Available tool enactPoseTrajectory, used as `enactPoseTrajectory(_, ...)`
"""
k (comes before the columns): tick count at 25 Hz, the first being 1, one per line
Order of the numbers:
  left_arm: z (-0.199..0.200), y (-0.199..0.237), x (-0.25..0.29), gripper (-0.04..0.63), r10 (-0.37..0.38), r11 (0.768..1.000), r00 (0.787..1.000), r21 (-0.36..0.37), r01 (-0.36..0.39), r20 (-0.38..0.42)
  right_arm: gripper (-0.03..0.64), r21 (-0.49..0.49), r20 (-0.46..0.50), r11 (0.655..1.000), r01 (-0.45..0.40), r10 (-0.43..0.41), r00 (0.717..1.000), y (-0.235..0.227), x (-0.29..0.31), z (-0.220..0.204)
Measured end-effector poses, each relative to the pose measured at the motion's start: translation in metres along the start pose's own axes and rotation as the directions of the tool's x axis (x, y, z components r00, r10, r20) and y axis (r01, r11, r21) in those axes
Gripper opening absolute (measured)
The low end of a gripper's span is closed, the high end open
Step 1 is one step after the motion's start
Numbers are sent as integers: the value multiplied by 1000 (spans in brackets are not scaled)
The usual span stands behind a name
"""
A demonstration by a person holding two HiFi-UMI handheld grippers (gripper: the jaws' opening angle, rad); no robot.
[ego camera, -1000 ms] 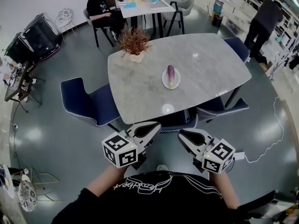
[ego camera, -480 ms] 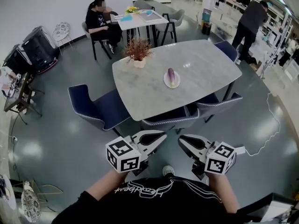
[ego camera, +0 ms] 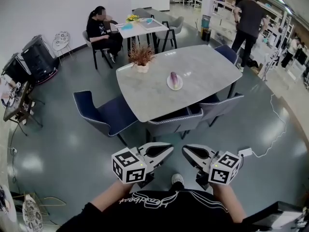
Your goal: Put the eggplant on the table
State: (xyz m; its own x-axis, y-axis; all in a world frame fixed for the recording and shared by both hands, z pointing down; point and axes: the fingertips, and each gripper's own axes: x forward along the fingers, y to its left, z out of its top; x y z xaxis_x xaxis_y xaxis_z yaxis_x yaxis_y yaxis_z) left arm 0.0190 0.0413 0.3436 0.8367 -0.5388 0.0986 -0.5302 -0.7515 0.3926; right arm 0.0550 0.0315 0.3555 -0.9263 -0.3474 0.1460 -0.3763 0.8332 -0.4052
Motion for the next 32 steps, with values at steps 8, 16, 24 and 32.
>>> enactPoseTrajectory(8, -8, -25, 6, 8, -29, 1000, 1000, 4, 29, -11, 6, 26, 23, 1000, 14, -14, 1000, 11, -26, -7)
enactPoseTrajectory(16, -4, -38, 10, 8, -38, 999, 999, 11, 38, -7, 6, 20, 5, 999, 29, -29, 1000, 10, -36, -5)
enactPoseTrajectory(24, -6, -41, 5, 8, -28, 999, 1000, 15, 28, -8, 6, 5, -3, 1000, 19, -19, 1000, 18, -34, -7)
enactPoseTrajectory(32, -16, -36, -6, 8, -15, 1000, 1000, -6, 14, -17, 6, 13, 11, 999, 43, -43, 999, 19, -35, -14)
